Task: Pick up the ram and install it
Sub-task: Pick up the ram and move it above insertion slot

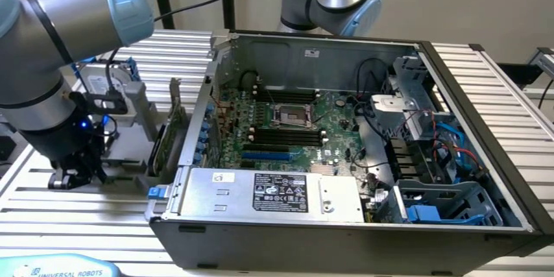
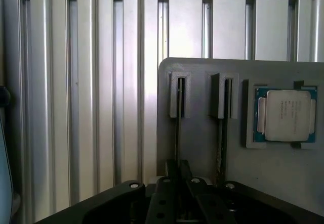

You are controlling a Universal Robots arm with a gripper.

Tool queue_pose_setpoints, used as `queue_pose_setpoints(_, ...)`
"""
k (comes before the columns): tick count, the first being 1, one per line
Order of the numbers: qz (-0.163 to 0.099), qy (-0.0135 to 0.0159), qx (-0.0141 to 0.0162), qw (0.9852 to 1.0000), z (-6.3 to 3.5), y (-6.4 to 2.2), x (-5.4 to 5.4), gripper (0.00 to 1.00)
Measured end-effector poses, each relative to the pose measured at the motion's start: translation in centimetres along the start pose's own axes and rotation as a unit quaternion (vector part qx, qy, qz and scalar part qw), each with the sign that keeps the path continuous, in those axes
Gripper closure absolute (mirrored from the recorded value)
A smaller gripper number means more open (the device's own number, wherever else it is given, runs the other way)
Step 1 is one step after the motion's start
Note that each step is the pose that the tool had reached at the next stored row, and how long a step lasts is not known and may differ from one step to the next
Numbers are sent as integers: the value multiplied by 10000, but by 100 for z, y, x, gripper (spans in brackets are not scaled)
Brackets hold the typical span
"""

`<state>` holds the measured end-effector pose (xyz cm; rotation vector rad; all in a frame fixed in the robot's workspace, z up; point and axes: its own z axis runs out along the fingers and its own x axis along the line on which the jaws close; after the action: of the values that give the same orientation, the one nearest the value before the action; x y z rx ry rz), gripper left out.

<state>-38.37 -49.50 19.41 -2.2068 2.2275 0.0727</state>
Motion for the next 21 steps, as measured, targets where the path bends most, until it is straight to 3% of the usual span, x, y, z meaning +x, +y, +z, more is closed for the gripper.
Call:
queue_pose_setpoints(12,0,0,-1,10000,-28,1,14,87)
queue_pose_setpoints(21,-1,0,-2,10000,-236,5,5,87)
